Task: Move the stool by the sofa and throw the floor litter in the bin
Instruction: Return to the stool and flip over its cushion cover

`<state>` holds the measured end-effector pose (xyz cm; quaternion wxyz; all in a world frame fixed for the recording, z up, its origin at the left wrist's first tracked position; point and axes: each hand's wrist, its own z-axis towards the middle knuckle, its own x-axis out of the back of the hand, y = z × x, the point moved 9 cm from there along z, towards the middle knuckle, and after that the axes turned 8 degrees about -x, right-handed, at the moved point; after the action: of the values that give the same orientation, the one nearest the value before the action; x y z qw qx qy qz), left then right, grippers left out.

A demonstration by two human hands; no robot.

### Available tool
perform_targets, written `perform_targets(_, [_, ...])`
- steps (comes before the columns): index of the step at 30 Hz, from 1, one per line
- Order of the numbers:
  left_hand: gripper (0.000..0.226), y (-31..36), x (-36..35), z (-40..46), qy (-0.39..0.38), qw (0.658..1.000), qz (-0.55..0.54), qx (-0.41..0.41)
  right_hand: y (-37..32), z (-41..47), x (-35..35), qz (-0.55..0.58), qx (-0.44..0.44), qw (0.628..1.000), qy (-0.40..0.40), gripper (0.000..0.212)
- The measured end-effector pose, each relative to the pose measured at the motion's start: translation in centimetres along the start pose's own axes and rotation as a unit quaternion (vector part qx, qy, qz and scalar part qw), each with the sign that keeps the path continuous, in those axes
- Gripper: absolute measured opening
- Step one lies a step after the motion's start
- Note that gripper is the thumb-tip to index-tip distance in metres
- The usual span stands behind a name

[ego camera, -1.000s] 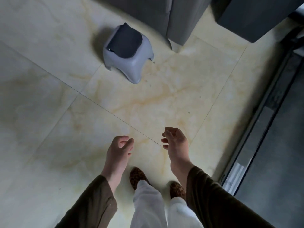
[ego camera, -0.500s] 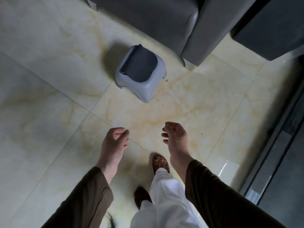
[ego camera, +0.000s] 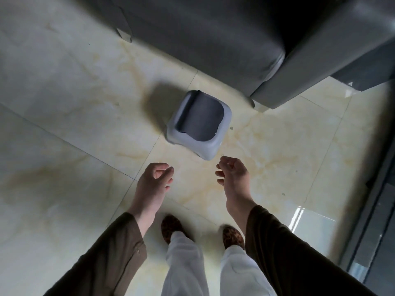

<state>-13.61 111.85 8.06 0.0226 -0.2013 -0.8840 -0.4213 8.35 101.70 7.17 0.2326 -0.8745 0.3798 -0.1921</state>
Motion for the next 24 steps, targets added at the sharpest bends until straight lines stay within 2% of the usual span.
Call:
perform_targets(8, [0.003, 4.9, -0.4, 6.8, -0.058, 0.998, 0.024, -0.022, -3.0, 2.8, -2.7, 0.047, -0.008, 0.998, 0.039, 0.018])
perform_targets(18, [0.003, 9.9, -5.4, 14.6, -0.104, 0.992, 0.065, -0.016, -5.3, 9.6, -3.0, 0.079, -0.050, 0.992, 0.089, 0.021])
perform_targets(24, [0.010, 10.7, -11.3, 18.6, -0.173, 0.977, 0.124, -0.027, -4.9, 13.7, -3.4, 0.113, -0.081, 0.984, 0.115, 0.016])
